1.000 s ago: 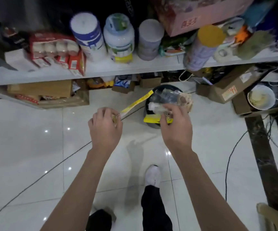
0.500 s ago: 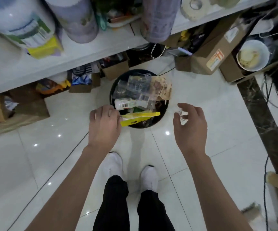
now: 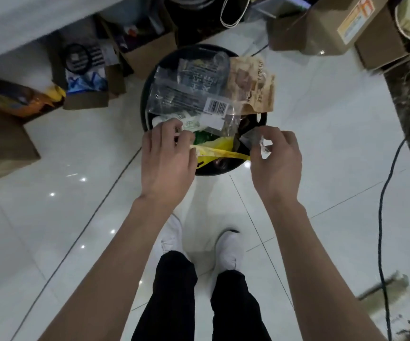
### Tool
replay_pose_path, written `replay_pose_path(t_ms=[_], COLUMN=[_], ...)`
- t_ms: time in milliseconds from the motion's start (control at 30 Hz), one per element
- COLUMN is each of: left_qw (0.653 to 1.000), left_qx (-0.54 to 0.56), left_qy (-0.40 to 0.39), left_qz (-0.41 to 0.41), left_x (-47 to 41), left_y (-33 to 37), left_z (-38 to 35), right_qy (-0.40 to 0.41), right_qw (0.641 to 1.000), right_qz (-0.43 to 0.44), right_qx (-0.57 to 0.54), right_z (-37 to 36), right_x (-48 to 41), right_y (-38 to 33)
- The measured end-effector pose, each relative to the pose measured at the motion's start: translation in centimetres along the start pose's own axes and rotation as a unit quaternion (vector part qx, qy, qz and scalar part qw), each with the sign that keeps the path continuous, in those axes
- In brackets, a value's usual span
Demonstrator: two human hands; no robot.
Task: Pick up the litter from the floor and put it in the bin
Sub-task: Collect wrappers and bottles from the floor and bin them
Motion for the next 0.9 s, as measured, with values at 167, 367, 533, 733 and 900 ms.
replay_pose_path(t_ms=[167, 367, 533, 733, 900], left_qw=[1.000, 1.000, 0.999, 0.996, 0.993], left_qx=[0.020, 0.017, 0.026, 0.053, 0.038], left_qy=[0.022, 0.004, -0.030, -0.041, -0.032], left_qz=[-0.004, 0.010, 0.030, 0.059, 0.109], left_x=[-0.4, -0.6, -0.1, 2.0, 5.3], left_y=[-0.8, -0.8, -0.2, 1.1, 2.3], left_z=[0.5, 1.4, 4.1, 9.4, 16.6], right_qy=[-0.032, -0.055, -0.058, -0.053, -0.063], right_qw=[0.999, 0.998, 0.998, 0.995, 0.982], right_qz=[0.007, 0.003, 0.018, 0.080, 0.165], right_qx=[0.016, 0.025, 0.028, 0.032, 0.061], right_z=[-2.4, -1.8, 1.1, 5.7, 10.8], right_x=[-1.7, -0.4, 0.6, 2.6, 5.8], right_y=[0.0, -0.8, -3.0, -8.1, -14.7])
Point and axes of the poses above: each hand's wrist, its own x-axis away from the middle knuckle, its own z-axis out of the back of the hand, y = z × x, the point moved 7 cm from there along -x, towards the middle knuckle, and after that the axes turned 10 degrees about -y, right-handed, at the moved point
